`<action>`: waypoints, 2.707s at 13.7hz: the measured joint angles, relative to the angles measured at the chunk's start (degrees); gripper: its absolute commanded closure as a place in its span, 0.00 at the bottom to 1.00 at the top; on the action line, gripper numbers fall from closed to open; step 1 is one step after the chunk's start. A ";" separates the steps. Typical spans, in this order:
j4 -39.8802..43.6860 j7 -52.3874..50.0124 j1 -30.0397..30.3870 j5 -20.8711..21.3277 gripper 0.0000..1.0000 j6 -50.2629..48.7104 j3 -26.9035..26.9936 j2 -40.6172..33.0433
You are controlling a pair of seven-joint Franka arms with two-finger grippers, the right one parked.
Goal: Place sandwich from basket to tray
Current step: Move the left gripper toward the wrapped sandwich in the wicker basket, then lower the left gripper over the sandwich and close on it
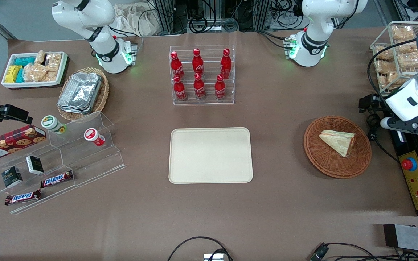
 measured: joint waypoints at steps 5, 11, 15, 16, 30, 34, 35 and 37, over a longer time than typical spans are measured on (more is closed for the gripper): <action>2.65 -0.19 0.01 0.27 0.00 -2.27 0.06 3.23; -1.15 -19.67 0.22 -2.08 0.00 3.29 4.23 5.74; -14.17 -29.95 0.23 -2.30 0.00 19.72 5.75 5.49; -16.96 -31.71 0.29 -2.47 0.00 23.04 6.66 5.46; -29.79 -43.02 0.55 -4.32 0.00 38.83 7.98 11.26; -30.39 -43.68 0.55 -6.58 1.00 41.41 7.99 13.24; -30.33 -44.70 0.55 -7.04 1.00 41.75 7.99 13.39; -29.67 -46.95 0.54 -7.23 1.00 41.83 7.97 13.40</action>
